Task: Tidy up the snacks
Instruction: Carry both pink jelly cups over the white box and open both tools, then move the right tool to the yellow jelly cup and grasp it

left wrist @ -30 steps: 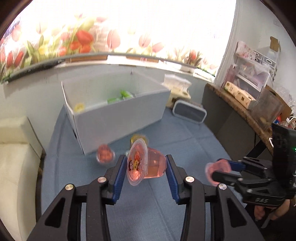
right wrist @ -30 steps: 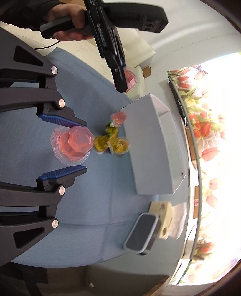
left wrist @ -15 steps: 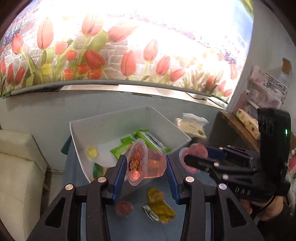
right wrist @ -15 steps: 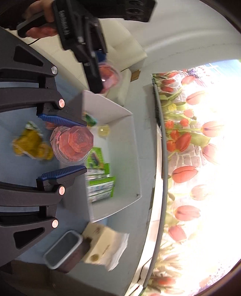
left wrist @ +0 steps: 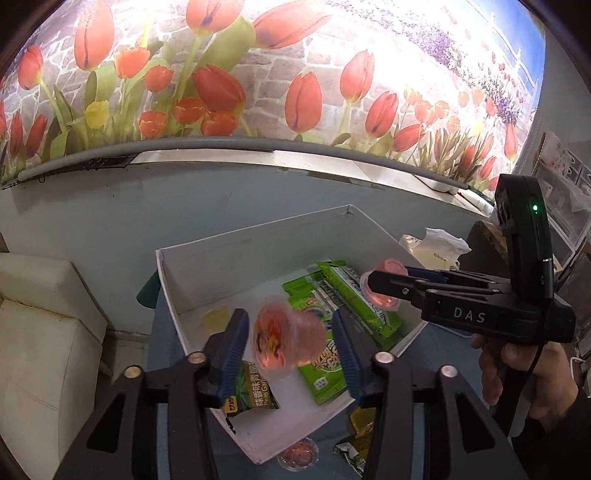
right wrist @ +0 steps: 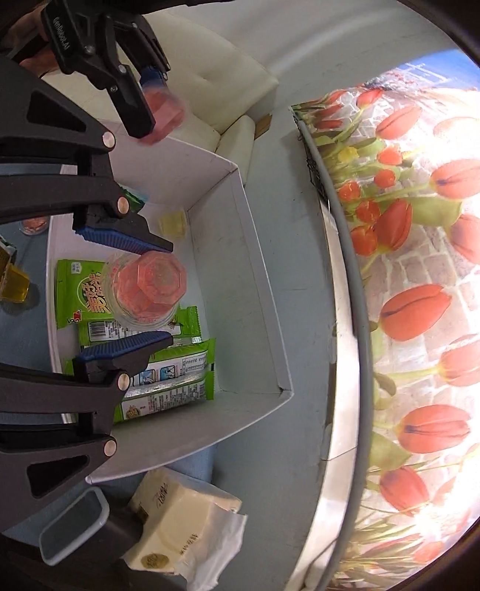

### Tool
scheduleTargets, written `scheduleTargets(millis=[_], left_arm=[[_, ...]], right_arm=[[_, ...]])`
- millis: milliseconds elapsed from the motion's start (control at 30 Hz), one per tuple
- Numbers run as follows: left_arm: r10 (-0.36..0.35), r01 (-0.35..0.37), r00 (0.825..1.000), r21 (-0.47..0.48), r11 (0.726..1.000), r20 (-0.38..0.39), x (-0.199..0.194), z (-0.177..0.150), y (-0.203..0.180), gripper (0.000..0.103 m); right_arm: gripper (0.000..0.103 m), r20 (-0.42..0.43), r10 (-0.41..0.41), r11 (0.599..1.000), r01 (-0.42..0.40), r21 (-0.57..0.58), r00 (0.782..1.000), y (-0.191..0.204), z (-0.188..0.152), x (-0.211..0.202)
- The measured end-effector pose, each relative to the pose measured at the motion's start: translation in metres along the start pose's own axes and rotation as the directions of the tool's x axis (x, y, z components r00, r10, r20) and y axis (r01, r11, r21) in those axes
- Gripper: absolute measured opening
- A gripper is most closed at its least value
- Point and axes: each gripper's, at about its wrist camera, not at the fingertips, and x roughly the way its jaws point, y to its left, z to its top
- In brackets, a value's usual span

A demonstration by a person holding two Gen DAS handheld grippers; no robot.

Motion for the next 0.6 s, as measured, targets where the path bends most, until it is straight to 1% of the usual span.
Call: scheduleTargets(millis=[33, 67, 100, 133, 233, 300, 400, 500, 567, 600], left_arm=[[0.02, -0.02, 1.0, -0.007, 1.0, 0.008, -0.001, 0.0, 0.002, 0.092], [0.027, -0.027, 0.999, -0.022, 0.999, 0.024, -0.004, -0.001, 0.004, 0.103], [0.017, -0.016, 0.999, -0.026, 1.0, 0.035, -0.006, -0.001, 0.006, 0.103], [0.001, 0.0, 0.999, -0.028, 1.0, 0.037, -0.009, -0.002, 0.006, 0.103], [0.02, -0.019, 0.999, -0.019, 1.0, 0.03, -0.011, -0.003, 0.005, 0.103], [0.014, -0.013, 1.0, -0.015, 1.0, 0.023, -0.01, -0.004, 0.003, 0.103], [0.007, -0.006, 1.0, -0.021, 1.0, 0.021, -0.014, -0.006, 0.0, 0.103], [0.002, -0.002, 1.0, -0.024, 1.0, 0.018, -0.019, -0.011, -0.004, 0.103], [-0.018, 0.019, 1.0, -0.032, 0.999, 0.023, -0.027, -0.016, -0.007, 0.103], [-0.02, 0.021, 0.999, -0.029, 0.999, 0.028, -0.033, -0.019, -0.009, 0.103]], right_arm=[[0.088, -0.001, -0.013, 1.0, 0.013, 0.001, 1.0, -0.001, 0.0, 0.001], [0.098, 0.009, -0.039, 0.999, 0.039, -0.003, 0.999, -0.001, -0.001, 0.0], [0.101, 0.034, -0.057, 0.998, 0.058, -0.014, 0.998, -0.001, -0.002, -0.005], [0.101, 0.047, -0.06, 0.998, 0.061, -0.022, 0.997, -0.001, -0.002, -0.009], [0.101, 0.058, -0.06, 0.998, 0.061, -0.019, 0.997, -0.004, -0.004, -0.018], [0.102, 0.07, -0.068, 0.998, 0.069, -0.013, 0.995, -0.006, -0.005, -0.023], [0.102, 0.07, -0.061, 0.998, 0.06, 0.013, 0.996, -0.011, -0.009, -0.029], [0.102, 0.065, -0.066, 0.998, 0.066, 0.008, 0.996, -0.012, -0.018, -0.036], [0.102, 0.085, -0.086, 0.996, 0.086, -0.005, 0.993, -0.011, -0.029, -0.046], [0.102, 0.096, -0.083, 0.996, 0.084, -0.007, 0.992, -0.011, -0.036, -0.053]])
